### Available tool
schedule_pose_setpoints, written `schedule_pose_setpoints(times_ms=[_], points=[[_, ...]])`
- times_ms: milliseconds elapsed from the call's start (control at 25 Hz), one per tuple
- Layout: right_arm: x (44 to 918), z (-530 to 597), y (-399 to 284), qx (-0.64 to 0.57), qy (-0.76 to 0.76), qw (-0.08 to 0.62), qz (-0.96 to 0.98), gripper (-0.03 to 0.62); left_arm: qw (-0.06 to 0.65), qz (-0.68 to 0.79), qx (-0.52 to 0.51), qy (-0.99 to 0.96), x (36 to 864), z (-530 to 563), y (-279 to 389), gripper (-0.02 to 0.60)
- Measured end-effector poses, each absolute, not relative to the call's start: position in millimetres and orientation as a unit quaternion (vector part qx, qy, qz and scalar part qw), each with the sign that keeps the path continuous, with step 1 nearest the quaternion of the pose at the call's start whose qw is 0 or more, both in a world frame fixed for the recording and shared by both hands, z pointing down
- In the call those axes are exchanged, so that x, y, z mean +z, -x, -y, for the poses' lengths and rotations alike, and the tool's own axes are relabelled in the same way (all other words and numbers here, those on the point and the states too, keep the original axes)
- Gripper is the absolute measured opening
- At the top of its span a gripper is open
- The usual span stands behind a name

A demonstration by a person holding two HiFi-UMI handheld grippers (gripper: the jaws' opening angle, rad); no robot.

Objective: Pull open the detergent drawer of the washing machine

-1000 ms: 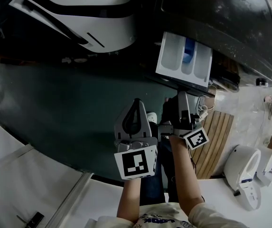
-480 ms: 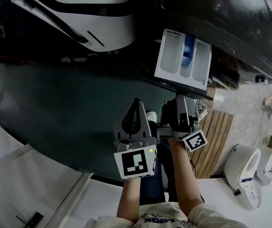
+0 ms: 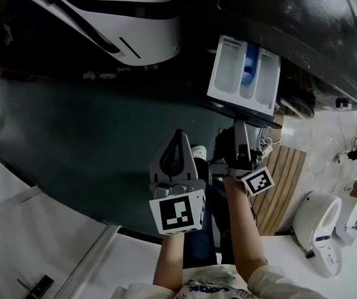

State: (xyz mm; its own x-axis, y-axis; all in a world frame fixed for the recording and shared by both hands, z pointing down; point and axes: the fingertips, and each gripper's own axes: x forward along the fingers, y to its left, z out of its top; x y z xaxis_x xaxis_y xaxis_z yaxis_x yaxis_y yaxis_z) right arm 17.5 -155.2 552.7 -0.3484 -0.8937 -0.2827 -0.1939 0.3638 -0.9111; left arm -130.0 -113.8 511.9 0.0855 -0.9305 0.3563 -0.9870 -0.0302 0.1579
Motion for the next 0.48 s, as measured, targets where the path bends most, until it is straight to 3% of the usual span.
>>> schedule_pose_setpoints(times_ms=[480], points=[[555.6, 150.2, -2.5, -0.416, 0.408, 0.320, -0.747, 0.281, 0.160, 0.687, 0.093, -0.702, 493.0, 99.9, 144.9, 0.014]])
